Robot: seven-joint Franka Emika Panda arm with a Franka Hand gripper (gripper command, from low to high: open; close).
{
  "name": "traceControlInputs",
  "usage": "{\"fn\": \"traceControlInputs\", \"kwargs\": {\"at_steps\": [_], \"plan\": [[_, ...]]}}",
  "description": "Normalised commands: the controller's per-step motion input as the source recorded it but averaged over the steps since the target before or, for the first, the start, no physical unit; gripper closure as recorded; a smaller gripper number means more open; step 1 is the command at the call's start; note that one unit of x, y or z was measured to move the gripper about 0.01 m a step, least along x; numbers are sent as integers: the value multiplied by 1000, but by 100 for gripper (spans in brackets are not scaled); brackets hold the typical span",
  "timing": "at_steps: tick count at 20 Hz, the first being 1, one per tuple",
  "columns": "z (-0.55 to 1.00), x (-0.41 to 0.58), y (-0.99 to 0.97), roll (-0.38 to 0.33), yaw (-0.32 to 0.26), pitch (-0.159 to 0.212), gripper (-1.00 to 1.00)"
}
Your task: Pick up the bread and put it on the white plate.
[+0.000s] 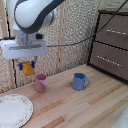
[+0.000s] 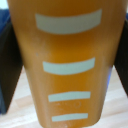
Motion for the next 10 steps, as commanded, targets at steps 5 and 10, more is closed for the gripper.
{"fn": "traceControlInputs", "kwargs": {"at_steps": [5,10], "plan": [[-309,375,812,-32,-66,1,100],[-361,517,631,-136,-29,30,100]]}}
